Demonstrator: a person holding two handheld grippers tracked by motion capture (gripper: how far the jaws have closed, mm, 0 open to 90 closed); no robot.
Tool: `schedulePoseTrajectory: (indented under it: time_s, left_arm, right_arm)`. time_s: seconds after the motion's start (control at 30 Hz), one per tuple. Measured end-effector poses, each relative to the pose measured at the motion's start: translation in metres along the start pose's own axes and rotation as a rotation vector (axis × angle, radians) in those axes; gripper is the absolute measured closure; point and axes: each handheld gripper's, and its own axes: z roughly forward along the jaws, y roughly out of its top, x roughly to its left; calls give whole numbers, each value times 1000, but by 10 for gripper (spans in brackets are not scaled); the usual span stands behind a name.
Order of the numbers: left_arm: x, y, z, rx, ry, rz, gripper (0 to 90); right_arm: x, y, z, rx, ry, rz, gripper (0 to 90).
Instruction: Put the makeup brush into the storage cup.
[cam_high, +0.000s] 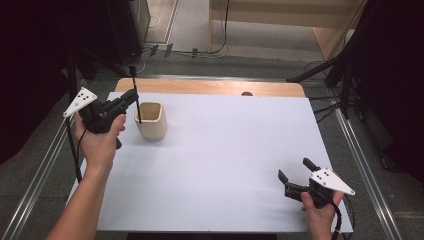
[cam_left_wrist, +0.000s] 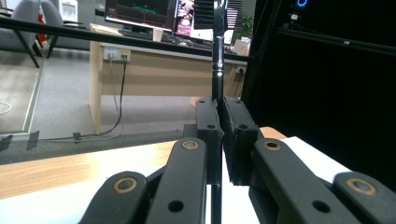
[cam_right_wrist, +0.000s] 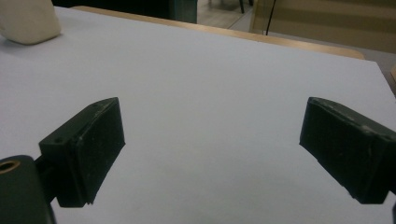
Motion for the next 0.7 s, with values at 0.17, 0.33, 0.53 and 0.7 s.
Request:
schedulePoseTrajectory:
  time_s: [0.17, 0.33, 0.53, 0.7]
  left_arm:
    - [3, -2, 7, 2, 4, -6, 869]
    - [9, -7, 14, 0, 9, -19, 869]
    - [15, -12, 24, -11, 15, -13, 869]
    - [21, -14, 32, -27, 26, -14, 869]
  right_arm:
    - [0, 0, 0, 3, -1, 2, 72]
    - [0, 0, 0, 3, -1, 2, 72]
    - [0, 0, 1, 3, 2, 1, 72]
    - [0, 0, 1, 2, 4, -2, 72]
